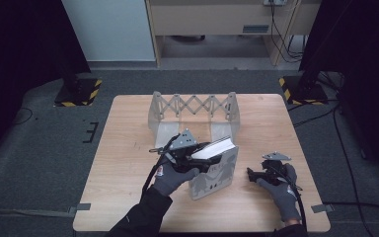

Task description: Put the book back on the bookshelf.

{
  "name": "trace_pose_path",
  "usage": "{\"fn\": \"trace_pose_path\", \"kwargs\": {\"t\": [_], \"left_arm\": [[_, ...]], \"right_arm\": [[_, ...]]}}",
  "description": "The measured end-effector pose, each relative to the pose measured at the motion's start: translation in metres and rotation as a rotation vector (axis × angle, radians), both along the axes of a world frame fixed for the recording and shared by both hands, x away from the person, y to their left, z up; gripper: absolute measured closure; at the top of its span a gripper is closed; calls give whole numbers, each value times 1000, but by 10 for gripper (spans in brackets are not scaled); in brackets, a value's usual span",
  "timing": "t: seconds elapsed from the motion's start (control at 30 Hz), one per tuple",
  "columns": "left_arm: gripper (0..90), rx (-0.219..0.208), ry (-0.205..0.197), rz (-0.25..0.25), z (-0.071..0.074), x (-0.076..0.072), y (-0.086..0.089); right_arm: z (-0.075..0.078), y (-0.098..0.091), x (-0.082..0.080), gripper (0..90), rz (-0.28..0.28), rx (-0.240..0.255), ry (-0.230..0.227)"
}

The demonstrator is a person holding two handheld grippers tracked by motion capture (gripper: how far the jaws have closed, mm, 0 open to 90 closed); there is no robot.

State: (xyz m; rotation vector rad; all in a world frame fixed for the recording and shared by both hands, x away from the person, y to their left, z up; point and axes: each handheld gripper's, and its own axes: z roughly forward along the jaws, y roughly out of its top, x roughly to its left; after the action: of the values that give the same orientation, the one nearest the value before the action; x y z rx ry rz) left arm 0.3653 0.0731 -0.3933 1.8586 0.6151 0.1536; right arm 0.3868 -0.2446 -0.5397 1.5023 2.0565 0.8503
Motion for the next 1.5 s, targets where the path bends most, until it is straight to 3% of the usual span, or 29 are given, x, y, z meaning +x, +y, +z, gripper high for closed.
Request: {"fn": "trace_pose_path", "kwargs": {"t": [0.3,0.53,0.77,1.0,1.33,1.5], "left_arm": [[490,5,-8,11,0,-5,-2],[514,16,-25,87,2,-8,-5],[521,7,-25,128,6,-10,-1],[522,-29,-44,195,25,-14,32],[522,-14,-83,397,40,-12,101],[522,-8,-81,497,44,-5,131]], "right_arm": [[0,0,0,16,-1,2,1],[0,0,0,16,-2,2,1],[0,0,0,16,-2,2,0],[0,0,0,16,-2,2,0],[0,0,0,16,-2,1,0],[0,0,0,16,0,2,0]]}}
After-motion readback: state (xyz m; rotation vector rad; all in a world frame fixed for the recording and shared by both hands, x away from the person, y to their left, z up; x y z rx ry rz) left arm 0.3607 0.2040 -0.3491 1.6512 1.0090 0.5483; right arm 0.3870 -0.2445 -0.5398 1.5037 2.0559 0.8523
